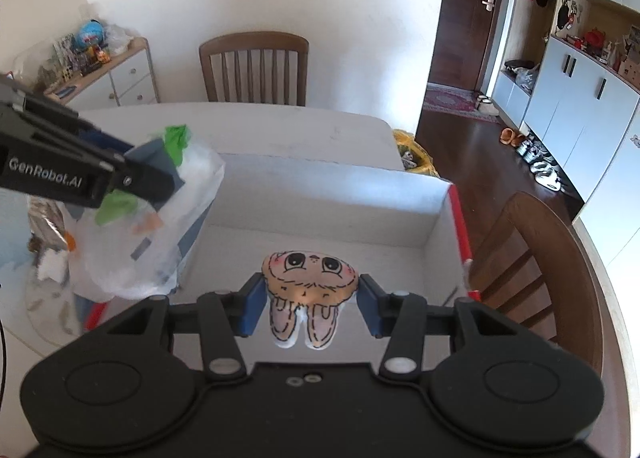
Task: Organize objects
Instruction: 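Carry the bag and plush into the red shoebox with both tools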
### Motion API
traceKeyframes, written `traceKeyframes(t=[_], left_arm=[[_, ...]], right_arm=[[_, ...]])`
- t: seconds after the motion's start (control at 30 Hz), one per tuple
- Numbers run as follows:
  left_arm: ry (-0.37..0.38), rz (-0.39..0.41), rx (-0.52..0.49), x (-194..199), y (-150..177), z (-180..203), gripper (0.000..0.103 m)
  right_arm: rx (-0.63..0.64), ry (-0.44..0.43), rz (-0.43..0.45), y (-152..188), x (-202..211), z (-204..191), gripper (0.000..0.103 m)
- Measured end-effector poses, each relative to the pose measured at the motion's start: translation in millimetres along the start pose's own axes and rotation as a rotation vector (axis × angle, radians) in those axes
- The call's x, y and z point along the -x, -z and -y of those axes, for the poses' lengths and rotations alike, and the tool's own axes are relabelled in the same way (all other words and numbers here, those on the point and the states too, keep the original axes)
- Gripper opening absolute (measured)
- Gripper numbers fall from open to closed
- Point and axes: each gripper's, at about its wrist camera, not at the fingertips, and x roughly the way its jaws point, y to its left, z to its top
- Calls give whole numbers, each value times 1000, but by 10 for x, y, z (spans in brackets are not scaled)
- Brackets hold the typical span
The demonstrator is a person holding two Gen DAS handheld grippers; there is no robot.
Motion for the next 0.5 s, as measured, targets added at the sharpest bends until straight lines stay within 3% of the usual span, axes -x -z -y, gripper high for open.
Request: traceKeyframes(t=[0.5], left_arm=[[-30,-155,-31,-992,-55,347,31]], right_arm=[[8,-15,-164,165,-577,277,47]])
